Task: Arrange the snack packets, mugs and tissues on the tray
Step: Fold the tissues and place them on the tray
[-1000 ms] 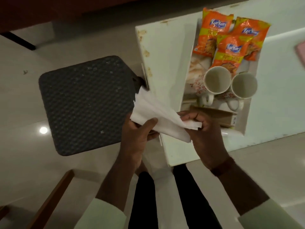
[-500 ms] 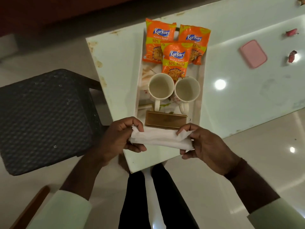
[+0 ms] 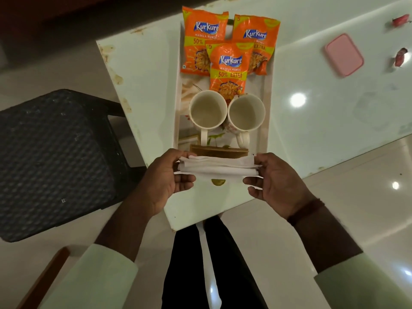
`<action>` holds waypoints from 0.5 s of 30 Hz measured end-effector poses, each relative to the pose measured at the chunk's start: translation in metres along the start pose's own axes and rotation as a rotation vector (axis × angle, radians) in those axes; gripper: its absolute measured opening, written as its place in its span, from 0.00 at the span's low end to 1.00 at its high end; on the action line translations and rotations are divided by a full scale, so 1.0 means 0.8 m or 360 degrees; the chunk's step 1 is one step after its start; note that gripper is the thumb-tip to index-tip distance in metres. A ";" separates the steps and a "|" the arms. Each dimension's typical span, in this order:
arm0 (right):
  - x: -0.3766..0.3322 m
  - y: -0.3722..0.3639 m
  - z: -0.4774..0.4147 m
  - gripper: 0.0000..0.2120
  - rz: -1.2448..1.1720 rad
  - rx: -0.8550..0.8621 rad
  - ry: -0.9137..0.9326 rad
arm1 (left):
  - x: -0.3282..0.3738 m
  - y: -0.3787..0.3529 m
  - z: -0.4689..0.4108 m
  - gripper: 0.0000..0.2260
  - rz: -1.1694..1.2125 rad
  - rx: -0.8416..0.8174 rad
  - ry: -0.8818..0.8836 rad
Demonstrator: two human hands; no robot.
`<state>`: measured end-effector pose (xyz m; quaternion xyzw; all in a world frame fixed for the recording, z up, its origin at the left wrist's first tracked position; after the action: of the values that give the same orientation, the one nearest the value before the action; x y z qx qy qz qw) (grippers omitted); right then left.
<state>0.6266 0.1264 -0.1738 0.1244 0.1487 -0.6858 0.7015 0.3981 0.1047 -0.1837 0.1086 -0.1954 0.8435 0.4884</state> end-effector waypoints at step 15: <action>-0.001 0.006 -0.036 0.18 -0.0033 0.0214 -0.0205 | 0.004 -0.003 -0.039 0.10 -0.0171 0.0243 0.0105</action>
<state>0.6302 0.1379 -0.2000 0.1252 0.0583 -0.7080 0.6926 0.3990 0.1223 -0.2102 0.1280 -0.1082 0.8316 0.5295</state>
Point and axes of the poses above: each hand's wrist, its own z-axis away from the middle knuckle, its own y-axis out of the back of the hand, x = y × z, the point moved 7 cm from there along -z, towards the middle knuckle, and after that the axes turned 8 degrees about z, right-handed, at the moved point
